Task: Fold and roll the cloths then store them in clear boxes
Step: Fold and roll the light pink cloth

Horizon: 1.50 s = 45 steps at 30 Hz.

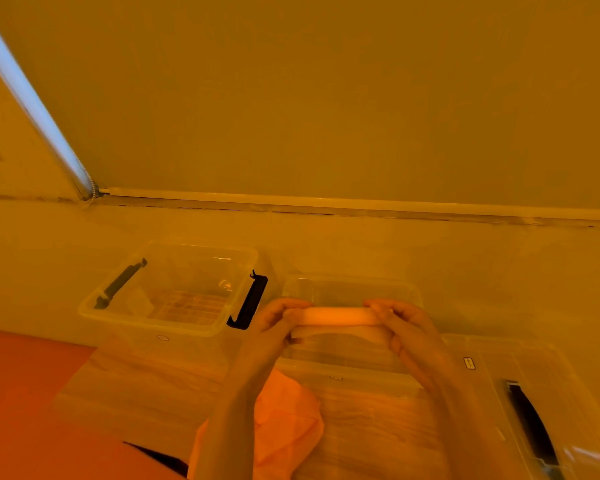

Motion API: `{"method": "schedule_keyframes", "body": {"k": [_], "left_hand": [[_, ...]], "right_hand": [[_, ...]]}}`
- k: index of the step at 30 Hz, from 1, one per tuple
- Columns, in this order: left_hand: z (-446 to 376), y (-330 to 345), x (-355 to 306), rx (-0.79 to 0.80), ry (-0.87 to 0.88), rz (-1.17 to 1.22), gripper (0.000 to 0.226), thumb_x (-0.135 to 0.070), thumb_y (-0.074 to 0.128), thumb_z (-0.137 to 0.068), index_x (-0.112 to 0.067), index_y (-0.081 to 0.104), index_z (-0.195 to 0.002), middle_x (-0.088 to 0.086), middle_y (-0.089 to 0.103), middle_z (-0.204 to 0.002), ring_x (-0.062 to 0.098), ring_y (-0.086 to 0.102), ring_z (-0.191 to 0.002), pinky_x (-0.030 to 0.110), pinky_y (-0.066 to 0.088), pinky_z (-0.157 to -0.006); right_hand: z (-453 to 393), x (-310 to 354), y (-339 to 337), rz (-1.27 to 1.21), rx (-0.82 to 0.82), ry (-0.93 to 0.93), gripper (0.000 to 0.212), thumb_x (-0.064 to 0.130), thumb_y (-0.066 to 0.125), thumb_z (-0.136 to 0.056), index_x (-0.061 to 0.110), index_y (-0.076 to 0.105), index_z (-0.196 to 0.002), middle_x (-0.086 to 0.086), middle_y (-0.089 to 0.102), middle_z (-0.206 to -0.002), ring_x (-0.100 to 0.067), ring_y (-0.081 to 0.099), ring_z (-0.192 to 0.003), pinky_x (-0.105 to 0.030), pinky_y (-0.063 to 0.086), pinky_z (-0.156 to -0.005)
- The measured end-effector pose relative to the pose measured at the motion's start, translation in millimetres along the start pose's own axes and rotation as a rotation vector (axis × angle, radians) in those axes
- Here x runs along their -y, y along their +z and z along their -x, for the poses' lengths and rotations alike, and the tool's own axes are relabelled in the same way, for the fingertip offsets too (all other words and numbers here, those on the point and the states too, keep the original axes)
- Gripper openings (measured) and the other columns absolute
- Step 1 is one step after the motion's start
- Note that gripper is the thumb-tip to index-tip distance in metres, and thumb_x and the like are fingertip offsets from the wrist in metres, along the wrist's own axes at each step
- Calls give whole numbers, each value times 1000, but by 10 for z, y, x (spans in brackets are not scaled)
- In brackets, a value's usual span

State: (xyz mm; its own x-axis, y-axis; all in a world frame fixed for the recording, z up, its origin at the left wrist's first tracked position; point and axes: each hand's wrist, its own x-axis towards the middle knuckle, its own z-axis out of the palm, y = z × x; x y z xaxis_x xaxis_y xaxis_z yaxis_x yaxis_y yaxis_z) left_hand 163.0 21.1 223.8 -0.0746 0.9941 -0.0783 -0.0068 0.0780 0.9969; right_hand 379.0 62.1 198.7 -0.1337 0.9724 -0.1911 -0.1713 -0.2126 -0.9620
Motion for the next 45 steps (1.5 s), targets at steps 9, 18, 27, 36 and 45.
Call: {"method": "schedule_keyframes", "body": {"k": [9, 18, 27, 36, 45], "left_hand": [[8, -4, -4, -25, -12, -2, 21, -11, 55, -92, -22, 71, -100, -5, 70, -103, 16, 63, -95, 25, 53, -68], [-13, -77, 12, -4, 31, 16, 32, 1, 54, -89, -23, 70, -104, 2, 63, -117, 18, 62, -106, 25, 54, -74], [-126, -622, -72, -40, 92, -66, 35, 3, 51, -90, -22, 67, -108, -6, 59, -122, 2, 61, -96, 21, 55, -72], [-675, -1875, -159, -24, 18, -198, 41, 7, 51, -87, -25, 70, -103, -13, 60, -118, 9, 60, -104, 26, 53, -80], [-1591, -3148, -111, 142, -72, -470, 34, 3, 59, -85, -16, 66, -113, -7, 58, -116, 3, 59, -88, 10, 47, -71]], "right_hand": [[-46, -21, -30, 79, -58, -59, 21, 13, 68, -81, 31, 72, -93, 1, 64, -108, -13, 63, -91, -25, 51, -67], [-195, 45, 275, -279, -129, -111, 56, 0, 67, -80, 20, 47, -128, -11, 60, -114, -20, 64, -98, -25, 55, -67], [-504, 170, 1150, -122, -136, -256, 23, -7, 56, -86, 14, 60, -94, -8, 57, -115, -22, 59, -104, -24, 58, -65], [-1290, 36, 2448, 42, -41, -229, 20, -1, 57, -88, 14, 69, -92, 1, 63, -106, -9, 62, -89, -22, 55, -69], [-2197, -333, 3605, 198, -57, -171, 23, -8, 65, -79, 13, 69, -85, -3, 59, -113, -21, 61, -98, -29, 54, -78]]}}
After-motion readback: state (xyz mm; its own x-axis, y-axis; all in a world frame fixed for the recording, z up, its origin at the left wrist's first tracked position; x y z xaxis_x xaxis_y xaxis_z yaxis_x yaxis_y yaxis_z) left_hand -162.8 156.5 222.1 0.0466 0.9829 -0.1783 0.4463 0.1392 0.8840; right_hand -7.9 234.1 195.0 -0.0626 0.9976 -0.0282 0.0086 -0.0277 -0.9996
